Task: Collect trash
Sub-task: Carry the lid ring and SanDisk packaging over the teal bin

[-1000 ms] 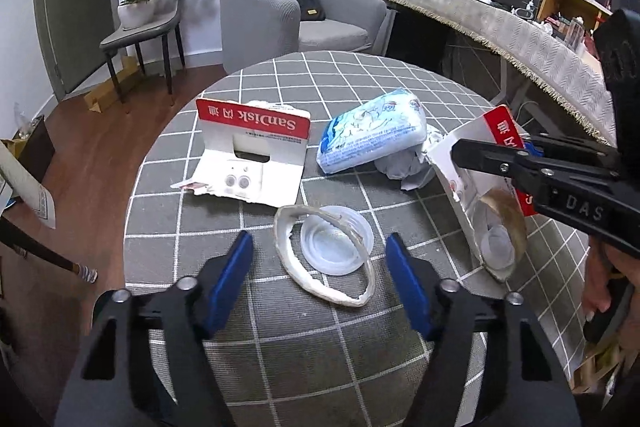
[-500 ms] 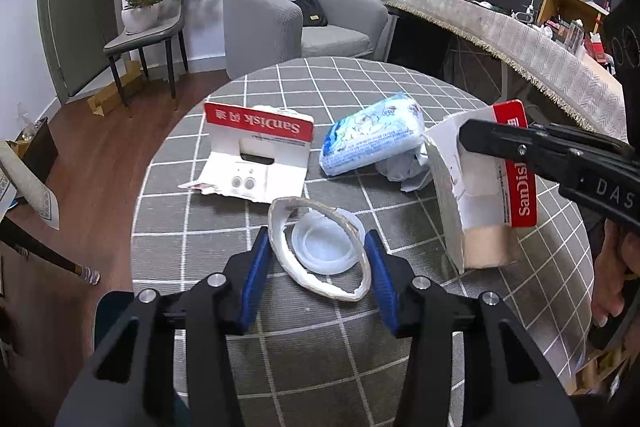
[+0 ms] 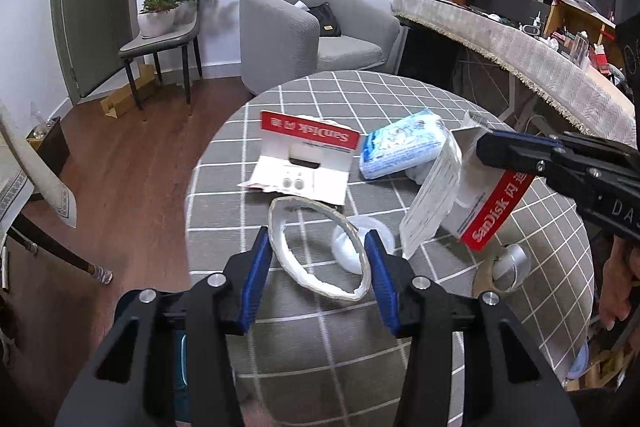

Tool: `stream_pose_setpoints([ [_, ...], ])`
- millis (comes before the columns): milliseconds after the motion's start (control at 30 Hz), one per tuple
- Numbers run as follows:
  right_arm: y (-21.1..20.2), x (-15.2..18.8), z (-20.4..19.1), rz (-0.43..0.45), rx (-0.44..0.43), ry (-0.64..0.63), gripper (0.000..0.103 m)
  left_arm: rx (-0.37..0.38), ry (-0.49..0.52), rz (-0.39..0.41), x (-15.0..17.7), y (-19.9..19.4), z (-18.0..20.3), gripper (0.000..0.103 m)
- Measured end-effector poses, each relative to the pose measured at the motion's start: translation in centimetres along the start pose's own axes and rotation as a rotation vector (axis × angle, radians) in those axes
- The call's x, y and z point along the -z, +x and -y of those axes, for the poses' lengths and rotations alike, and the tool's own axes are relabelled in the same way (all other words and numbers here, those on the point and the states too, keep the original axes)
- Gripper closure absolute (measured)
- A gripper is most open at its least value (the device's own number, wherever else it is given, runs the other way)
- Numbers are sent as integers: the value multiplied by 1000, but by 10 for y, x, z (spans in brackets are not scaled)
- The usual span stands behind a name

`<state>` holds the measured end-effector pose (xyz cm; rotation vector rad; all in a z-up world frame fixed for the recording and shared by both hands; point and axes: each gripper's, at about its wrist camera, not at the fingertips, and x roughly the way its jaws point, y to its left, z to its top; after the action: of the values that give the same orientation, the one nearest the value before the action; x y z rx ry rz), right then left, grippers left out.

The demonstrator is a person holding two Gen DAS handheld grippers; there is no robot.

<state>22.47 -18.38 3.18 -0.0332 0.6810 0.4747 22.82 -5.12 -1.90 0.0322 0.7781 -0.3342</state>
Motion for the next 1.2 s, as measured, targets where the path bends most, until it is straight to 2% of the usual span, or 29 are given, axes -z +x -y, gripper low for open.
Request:
stream_pose_setpoints([
  [667, 18, -27, -52, 57, -20, -35, 101, -51, -60, 24, 16, -31, -64, 54],
  [1033, 32, -40, -92, 67, -65, -65, 101, -109, -83, -16, 40, -36, -108, 54],
  [1200, 46, -45, -113, 53, -90, -80, 101, -111, -117, -54, 54, -32, -133, 54],
])
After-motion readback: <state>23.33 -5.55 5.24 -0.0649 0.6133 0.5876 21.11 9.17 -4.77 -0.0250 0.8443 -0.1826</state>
